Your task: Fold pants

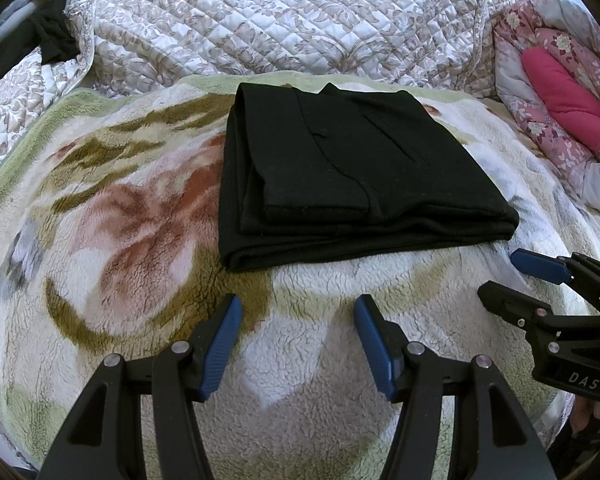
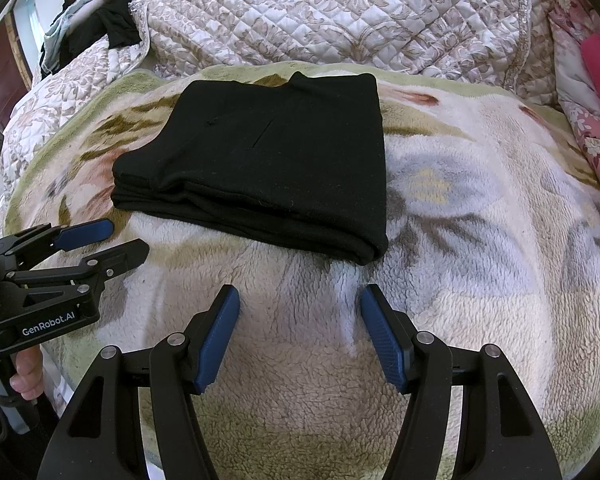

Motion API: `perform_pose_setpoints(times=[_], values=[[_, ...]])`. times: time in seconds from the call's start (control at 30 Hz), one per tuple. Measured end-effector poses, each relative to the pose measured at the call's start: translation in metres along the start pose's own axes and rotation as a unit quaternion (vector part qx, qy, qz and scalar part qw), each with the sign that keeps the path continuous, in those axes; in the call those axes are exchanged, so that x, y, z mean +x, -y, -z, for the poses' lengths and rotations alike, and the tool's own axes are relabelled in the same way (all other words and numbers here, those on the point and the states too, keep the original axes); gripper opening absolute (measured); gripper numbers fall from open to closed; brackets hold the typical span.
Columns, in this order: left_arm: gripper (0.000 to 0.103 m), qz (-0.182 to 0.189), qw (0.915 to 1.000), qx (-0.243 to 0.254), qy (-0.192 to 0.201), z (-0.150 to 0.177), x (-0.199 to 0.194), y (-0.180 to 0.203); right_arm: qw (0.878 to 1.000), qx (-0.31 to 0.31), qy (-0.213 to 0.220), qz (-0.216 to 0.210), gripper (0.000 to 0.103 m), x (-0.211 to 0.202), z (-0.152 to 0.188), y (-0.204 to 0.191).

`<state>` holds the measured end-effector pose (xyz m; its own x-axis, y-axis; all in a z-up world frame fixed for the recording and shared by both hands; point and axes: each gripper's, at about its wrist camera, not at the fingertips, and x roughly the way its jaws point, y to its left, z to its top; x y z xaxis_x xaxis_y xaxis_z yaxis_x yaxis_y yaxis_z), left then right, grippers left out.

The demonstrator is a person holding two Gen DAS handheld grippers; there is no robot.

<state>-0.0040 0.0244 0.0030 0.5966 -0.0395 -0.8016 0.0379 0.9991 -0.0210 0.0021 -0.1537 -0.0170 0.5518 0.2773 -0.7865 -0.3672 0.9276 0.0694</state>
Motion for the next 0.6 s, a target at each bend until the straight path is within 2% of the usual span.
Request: perform_pose_setpoints(times=[0.6], values=[[0.062, 0.001, 1.0, 0.001, 0.0, -0.0006, 0.0, -0.0003, 1.0, 0.0, 0.0, 0.001, 0.064, 0.0, 0.0004, -0.0013]])
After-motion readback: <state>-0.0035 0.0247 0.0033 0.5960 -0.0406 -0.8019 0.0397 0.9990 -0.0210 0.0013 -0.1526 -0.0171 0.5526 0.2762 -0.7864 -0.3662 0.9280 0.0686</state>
